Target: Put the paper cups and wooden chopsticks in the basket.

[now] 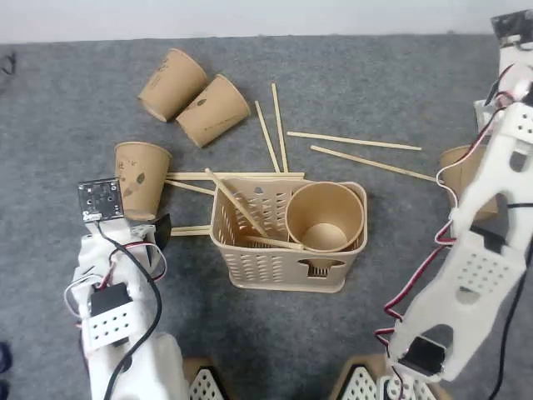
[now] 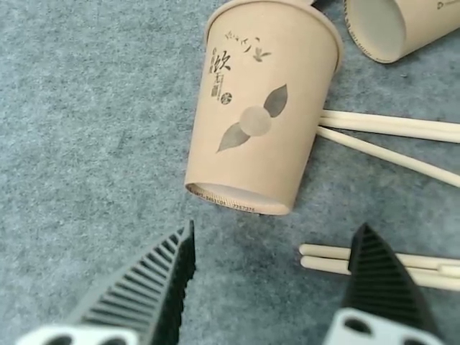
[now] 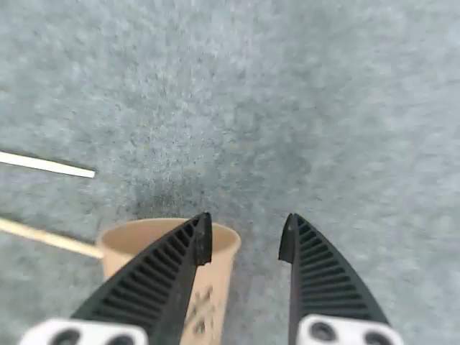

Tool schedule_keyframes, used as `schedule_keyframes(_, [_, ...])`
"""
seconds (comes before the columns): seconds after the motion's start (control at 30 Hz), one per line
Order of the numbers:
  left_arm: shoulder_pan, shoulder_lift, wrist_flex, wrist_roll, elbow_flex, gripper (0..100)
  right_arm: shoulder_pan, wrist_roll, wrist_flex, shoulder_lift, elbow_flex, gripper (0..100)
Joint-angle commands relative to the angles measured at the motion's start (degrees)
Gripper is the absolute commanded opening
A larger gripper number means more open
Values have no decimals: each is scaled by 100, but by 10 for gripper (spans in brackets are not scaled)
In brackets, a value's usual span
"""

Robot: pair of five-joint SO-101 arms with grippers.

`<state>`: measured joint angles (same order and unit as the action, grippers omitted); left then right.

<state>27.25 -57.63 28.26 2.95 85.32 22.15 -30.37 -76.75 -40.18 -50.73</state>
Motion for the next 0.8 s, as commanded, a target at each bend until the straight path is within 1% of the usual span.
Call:
schedule_keyframes(0.0, [-26, -114, -149, 53, -31, 332, 22, 26, 242, -224, -62, 176])
schedule_keyframes(0.07, [-26, -114, -149, 53, -31, 332, 31, -26, 242, -330, -62, 176])
schedule_keyframes(0.2, [-26, -114, -343, 53, 48, 332, 66, -554, 233, -400, -26, 176])
schedule_keyframes(0.27, [-26, -114, -422, 53, 84, 332, 119, -659, 224, -470, 35, 175])
schedule_keyframes(0.57, [-26, -114, -422, 53, 84, 332, 549, -695, 198, -848, 35, 175])
schedule_keyframes(0.77, [-26, -114, -422, 53, 84, 332, 708, -703, -593, -769, 18, 175])
